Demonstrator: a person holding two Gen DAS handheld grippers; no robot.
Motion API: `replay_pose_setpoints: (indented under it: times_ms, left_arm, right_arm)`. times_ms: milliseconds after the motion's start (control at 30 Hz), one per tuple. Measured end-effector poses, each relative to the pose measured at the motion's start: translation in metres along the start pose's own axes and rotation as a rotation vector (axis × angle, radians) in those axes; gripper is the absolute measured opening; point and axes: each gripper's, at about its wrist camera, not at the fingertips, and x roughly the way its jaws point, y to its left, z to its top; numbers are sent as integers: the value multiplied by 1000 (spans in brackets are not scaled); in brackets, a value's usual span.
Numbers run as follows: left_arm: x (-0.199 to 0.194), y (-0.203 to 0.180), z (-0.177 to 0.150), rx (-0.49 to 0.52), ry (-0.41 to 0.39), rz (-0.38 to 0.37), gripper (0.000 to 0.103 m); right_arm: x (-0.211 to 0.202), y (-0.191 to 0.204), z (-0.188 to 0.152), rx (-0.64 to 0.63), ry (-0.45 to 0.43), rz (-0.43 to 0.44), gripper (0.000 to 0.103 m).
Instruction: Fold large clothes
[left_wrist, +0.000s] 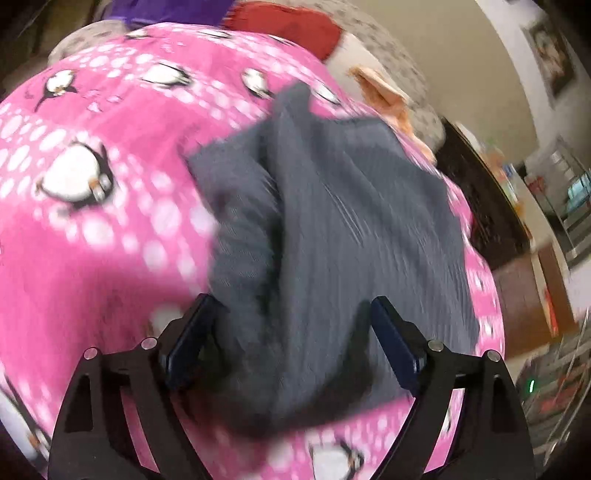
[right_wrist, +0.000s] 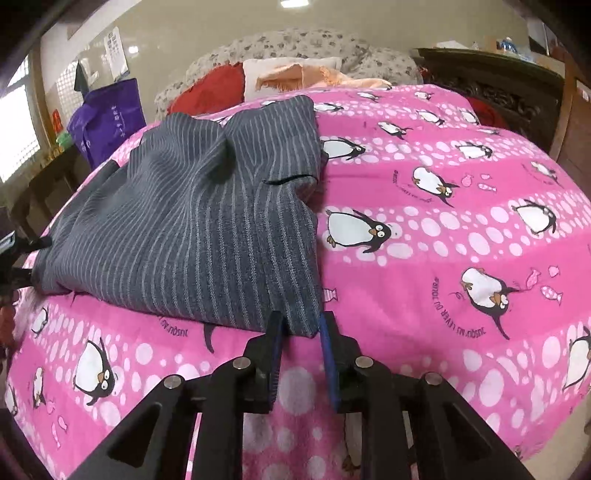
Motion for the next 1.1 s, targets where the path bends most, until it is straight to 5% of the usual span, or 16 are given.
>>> replay_pose_setpoints:
  times_ms: [100,233,467,633,733,767,800,933,1033,1100]
  left_arm:
    - [9,5,17,-39,4,-50,86]
    - [9,-20,11,60,93,-183,85]
    - [18,-4,27,90,74,-66,81]
    - [30,-45,24,329,146,16,82]
    - [25,-57,20,414,104,38,53]
    - [22,-59,19,434,94,58,32]
    - [22,-60,22,438,92,60,21]
    - [-3,-69,34,327,57,-77,18]
    - [-30,-102,47,268,-15,-210,18]
    - [-40,-140,53,268,-59,-276,18]
  right_arm:
    - [0,-3,-4,19,-5,19,22]
    - [-2,-3,-8,19,-9,19,23]
    - [1,0,-8,-1,-10,2,25]
    - [1,0,-7,-2,-10,1,26]
    - [2,-1,-7,1,-7,2,26]
    - [1,-1,-6,1,-3,0,26]
    - [1,0,-5,-1,3,-4,26]
    - [-20,-6,13,-6,-42,-76,26]
    - [-36,-31,28,-22,-107,-222,28]
    - [-27,-50,32,-69,-65,-328,28]
